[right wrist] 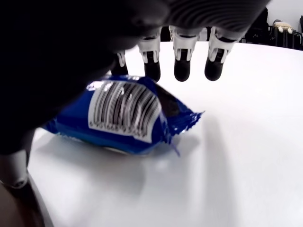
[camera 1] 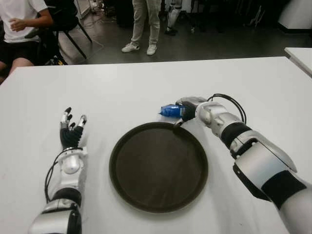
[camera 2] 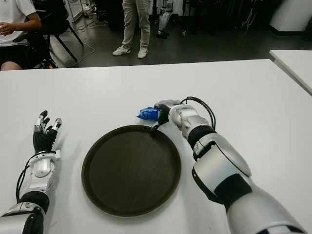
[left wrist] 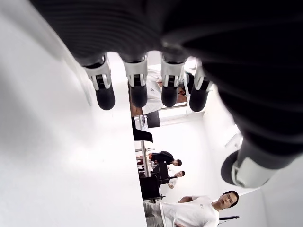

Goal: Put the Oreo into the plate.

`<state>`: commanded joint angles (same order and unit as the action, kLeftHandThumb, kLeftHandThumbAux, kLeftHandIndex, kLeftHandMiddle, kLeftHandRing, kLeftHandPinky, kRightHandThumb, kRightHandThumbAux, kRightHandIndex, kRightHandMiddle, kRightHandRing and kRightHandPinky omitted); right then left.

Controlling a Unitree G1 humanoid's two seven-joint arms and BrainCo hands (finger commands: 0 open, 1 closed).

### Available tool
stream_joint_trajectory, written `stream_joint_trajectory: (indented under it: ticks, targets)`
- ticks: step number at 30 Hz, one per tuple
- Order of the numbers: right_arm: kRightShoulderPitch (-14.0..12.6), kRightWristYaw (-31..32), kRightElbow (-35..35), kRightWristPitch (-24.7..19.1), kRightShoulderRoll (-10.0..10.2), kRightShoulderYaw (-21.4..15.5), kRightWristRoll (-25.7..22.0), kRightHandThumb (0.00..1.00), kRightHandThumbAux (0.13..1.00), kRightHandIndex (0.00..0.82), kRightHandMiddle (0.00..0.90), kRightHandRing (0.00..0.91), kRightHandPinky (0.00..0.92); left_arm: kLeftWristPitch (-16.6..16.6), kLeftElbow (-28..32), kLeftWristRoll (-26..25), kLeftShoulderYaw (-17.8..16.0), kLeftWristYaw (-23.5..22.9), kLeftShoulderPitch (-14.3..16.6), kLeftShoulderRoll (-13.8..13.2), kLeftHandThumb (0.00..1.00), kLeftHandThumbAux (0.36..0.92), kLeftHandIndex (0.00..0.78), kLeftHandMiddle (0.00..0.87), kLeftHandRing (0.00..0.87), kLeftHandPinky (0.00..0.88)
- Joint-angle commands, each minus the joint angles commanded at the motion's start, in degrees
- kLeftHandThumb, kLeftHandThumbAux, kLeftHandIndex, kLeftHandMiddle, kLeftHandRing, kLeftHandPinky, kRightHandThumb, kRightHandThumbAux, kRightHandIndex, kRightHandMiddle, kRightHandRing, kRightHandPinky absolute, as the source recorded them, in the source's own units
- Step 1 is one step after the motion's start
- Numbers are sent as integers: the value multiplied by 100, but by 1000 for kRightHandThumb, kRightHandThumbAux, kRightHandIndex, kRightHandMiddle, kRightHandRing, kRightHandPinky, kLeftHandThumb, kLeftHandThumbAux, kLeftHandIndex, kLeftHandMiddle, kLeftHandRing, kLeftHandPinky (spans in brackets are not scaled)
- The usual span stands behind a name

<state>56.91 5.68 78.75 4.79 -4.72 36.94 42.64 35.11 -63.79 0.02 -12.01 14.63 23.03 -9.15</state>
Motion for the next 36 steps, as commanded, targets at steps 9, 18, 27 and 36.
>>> stream_joint_trajectory:
  ticks: [9,18,27,36]
  targets:
    - [-56,5,4,-97,19,30,27,0,591,0,0,0,0,-4,2,33,7,67,-3,-3,327,595,22,22,0,0]
    - [-128,-104,-4,-106,4,22,25,0,574,0,0,0,0,-22,-6,41,14,80,-5,-10,320,602,26,26,0,0]
    - [-156,-168,-1,-122,-10,18,24,0,594,0,0,0,0,-36,-6,-34,-34,29,5,8,369,584,32,27,0,0]
    - [-166,-203,-5,-128,-33,14,20,0,588,0,0,0,0,-58,7,-48,-52,47,12,30,355,583,23,19,0,0]
